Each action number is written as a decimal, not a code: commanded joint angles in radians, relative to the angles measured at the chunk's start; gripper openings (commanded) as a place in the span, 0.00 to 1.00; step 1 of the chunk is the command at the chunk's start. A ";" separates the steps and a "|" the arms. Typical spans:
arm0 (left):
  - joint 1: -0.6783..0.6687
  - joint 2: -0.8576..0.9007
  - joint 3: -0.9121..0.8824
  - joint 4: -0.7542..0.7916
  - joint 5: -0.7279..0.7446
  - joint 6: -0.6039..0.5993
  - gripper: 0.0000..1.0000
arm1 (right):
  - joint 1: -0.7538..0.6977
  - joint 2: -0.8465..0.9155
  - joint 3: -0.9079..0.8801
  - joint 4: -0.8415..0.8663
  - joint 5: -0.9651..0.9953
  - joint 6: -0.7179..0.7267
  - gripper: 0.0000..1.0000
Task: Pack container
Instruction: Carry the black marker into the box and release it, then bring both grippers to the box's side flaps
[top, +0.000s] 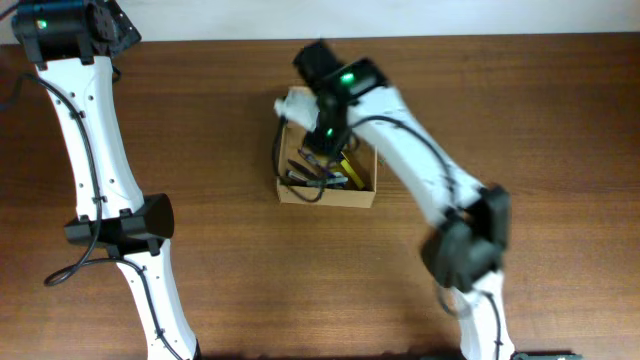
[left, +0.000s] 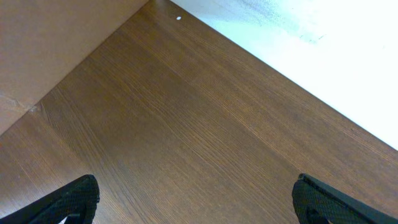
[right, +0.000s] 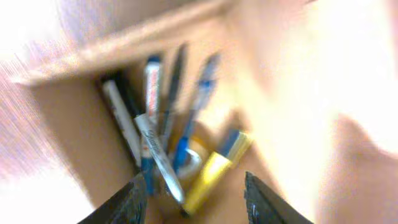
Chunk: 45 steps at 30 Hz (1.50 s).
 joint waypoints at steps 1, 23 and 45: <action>0.006 -0.034 -0.005 0.024 0.030 -0.011 1.00 | -0.053 -0.222 0.013 0.011 0.059 0.166 0.50; -0.077 -0.030 -0.531 0.219 0.727 0.243 0.02 | -0.637 -0.103 -0.133 -0.037 -0.364 0.483 0.04; -0.088 0.057 -0.951 0.571 1.136 0.134 0.02 | -0.571 0.282 -0.141 0.034 -0.719 0.486 0.04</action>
